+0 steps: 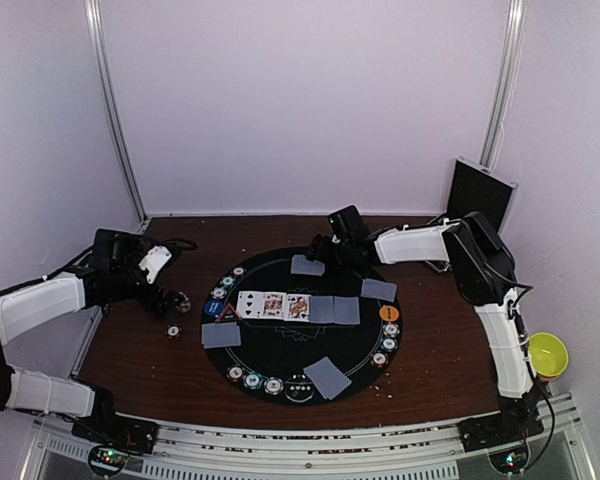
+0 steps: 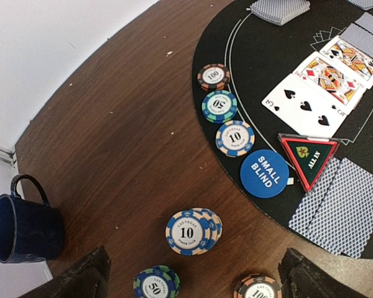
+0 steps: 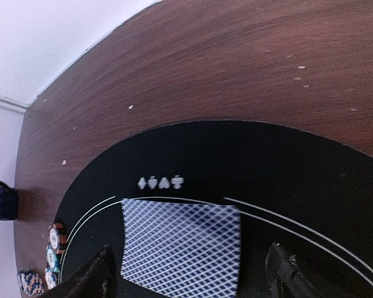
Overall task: Distribute texas hold em gaming equipment
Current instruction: Place the poker card on the poker table mat, then reset both arms
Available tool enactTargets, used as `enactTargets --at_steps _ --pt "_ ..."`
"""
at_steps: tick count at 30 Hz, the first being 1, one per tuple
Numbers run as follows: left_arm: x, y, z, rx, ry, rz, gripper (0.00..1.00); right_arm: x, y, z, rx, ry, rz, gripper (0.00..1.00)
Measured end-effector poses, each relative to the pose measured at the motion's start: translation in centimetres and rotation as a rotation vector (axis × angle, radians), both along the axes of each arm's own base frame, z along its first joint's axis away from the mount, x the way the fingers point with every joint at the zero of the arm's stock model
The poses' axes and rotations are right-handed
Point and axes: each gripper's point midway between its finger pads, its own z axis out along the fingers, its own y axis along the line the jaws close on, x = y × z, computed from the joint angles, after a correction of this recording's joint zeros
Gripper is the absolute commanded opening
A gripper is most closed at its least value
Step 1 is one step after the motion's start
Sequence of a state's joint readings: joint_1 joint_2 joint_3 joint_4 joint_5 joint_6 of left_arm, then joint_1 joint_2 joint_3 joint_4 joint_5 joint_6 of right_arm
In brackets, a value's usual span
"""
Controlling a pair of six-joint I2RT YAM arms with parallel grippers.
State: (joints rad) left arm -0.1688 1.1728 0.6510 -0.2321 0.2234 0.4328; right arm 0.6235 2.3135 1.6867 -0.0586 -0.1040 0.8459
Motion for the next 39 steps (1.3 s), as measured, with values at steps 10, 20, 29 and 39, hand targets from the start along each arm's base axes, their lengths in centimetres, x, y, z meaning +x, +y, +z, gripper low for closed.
enactTargets --at_steps 10,20,29,39 --pt "1.4 2.5 1.5 -0.007 -0.032 0.102 0.98 -1.0 -5.4 5.8 -0.254 -0.065 -0.077 1.00" --pt "1.4 8.1 7.9 -0.071 -0.203 0.295 0.98 -10.6 -16.4 22.8 -0.347 -0.354 -0.176 1.00" --pt "-2.8 7.7 14.6 -0.124 -0.401 0.298 0.98 -22.1 -24.0 24.2 -0.334 -0.481 -0.161 1.00" --pt "-5.9 7.5 13.9 -0.131 -0.429 0.297 0.98 -28.2 -28.8 26.9 -0.213 -0.644 -0.218 1.00"
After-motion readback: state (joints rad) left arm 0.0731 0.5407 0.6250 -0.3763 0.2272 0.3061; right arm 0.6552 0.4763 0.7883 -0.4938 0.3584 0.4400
